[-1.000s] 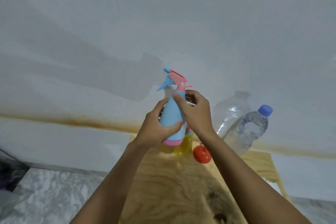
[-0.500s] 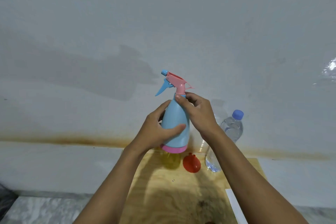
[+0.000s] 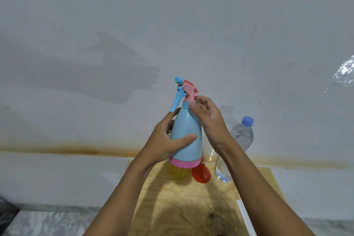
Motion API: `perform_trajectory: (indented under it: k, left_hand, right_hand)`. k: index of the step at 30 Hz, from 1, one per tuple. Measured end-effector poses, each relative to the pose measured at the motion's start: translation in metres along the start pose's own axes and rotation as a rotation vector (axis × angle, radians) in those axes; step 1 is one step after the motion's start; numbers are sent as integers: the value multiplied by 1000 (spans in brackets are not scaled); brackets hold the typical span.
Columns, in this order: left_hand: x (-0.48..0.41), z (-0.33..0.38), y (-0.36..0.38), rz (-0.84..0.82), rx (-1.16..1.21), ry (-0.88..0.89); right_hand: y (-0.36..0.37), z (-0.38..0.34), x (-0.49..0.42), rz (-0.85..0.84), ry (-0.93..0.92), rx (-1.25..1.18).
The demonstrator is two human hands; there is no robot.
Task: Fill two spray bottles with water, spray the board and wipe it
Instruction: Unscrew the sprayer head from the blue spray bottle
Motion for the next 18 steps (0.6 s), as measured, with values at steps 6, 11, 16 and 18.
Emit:
perform_trajectory:
  k: [6, 11, 16, 18]
  left_hand:
    - [2, 3, -1, 56, -28, 2]
    - [2, 2, 0, 82, -57, 8]
    - [4, 3, 4, 126, -59, -1]
    - [4, 1, 3, 150, -61, -3]
  right_hand:
    - [4, 3, 2, 131, -34, 41]
    - [14, 7, 4, 120, -11, -5]
    - [23, 8, 4, 246, -47, -8]
    - [24, 10, 3, 236, -29, -6]
Point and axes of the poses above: each hand's wrist, its own x-axis away from the middle knuckle, its own y-axis out of the palm, z = x × y, the point moved 3 cm from there along -x, towards the middle knuckle, and after that the axes turned 4 degrees about y, right-handed, at the moved point
